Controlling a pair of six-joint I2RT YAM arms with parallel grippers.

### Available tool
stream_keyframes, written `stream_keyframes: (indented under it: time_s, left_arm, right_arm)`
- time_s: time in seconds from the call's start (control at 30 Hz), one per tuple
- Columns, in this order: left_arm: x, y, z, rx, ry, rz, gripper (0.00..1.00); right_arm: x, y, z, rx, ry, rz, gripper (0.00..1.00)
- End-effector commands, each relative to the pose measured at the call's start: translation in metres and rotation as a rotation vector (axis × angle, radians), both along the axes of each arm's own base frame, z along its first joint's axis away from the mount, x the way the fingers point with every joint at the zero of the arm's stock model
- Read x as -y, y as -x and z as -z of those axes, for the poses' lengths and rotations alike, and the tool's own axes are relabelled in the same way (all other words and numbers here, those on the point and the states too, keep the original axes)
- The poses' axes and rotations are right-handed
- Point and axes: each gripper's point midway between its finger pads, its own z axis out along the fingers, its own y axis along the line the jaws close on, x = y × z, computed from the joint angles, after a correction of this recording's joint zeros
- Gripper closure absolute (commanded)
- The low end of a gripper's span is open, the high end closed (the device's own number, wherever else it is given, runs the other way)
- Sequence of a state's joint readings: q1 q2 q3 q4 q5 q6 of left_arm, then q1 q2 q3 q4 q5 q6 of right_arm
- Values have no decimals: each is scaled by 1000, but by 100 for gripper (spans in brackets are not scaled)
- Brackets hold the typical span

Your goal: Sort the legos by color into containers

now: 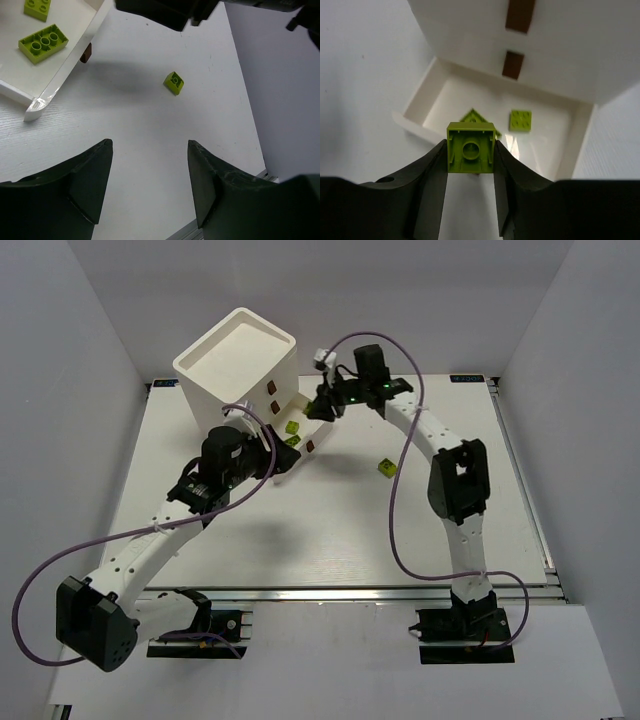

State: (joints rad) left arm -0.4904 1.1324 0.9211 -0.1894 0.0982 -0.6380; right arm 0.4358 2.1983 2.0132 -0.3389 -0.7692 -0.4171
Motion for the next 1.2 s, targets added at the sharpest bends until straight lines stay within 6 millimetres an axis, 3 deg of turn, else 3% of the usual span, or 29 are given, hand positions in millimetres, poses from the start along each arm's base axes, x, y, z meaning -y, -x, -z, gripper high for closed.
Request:
stream_keyframes:
  time_s: [0.0, 0.07, 0.1, 0.13, 0.17, 0.23, 0.33, 0.4, 0.47, 0.5, 0.53, 0.57, 0.6, 0.63, 0.67, 0.73, 0.77, 0.8, 0.87, 0.9, 1.0, 1.17]
  left_arm:
    - [-3, 9, -16, 28, 27, 2, 29]
    - [-6, 12, -16, 23, 29, -5, 28]
    - [-6, 13, -16, 21, 29, -5, 28]
    - [-7, 15, -15, 15, 31, -7, 28]
    - [-8, 16, -15, 13, 33, -9, 28]
    - [-8, 17, -13, 7, 39, -12, 28]
    - [-8, 17, -12, 11, 48, -14, 28]
    - [-7, 16, -8, 5, 45, -13, 28]
    - [-5, 14, -10, 10, 48, -8, 28]
    - [-4, 13, -8, 7, 43, -7, 28]
    - [-5, 12, -9, 13, 36, -9, 29]
    - [-6, 11, -9, 13, 33, -13, 29]
    - [-6, 11, -9, 16, 34, -15, 30]
    - [-6, 11, -11, 24, 38, -15, 30]
    - [-7, 11, -6, 22, 36, -22, 31]
    - [-7, 12, -4, 24, 43, -20, 31]
    - [-7, 12, -2, 19, 43, -18, 31]
    - [-7, 13, 2, 15, 43, -17, 31]
    - [-4, 14, 6, 5, 45, -5, 31]
    - [-3, 13, 7, 4, 46, 0, 31]
    - [0, 12, 12, -9, 39, 11, 31]
    - [1, 10, 13, -10, 31, 16, 31]
  right_arm:
    - [-32, -20, -13, 18, -92, 33, 83]
    - [-46, -26, 0, 19, -89, 40, 75]
    - [-49, -29, -1, 30, -89, 50, 66]
    - [-56, -33, -6, 49, -93, 62, 48]
    - [-58, -35, -2, 43, -92, 70, 41]
    - [-58, -37, -7, 51, -102, 82, 34]
    - [-52, -38, -11, 59, -103, 95, 33]
    - [-44, -35, -28, 80, -113, 105, 34]
    - [-30, -27, -43, 86, -111, 115, 41]
    - [-19, -28, -47, 82, -106, 133, 56]
    - [-7, -22, -68, 108, -110, 151, 66]
    - [11, -16, -47, 50, -64, 175, 75]
    - [29, -15, -39, 37, -36, 191, 92]
    - [51, -12, -46, 90, 5, 204, 97]
    - [67, 7, -6, 2, 95, 196, 97]
    - [103, 18, 14, 5, 223, 239, 70]
    - [120, 38, 48, -51, 316, 233, 55]
    - [142, 39, 64, -62, 391, 287, 35]
    - [162, 51, 72, -67, 453, 324, 11]
    - [178, 59, 92, -94, 518, 365, 11]
    - [197, 68, 110, -106, 583, 394, 11]
    - [204, 67, 132, -150, 614, 404, 13]
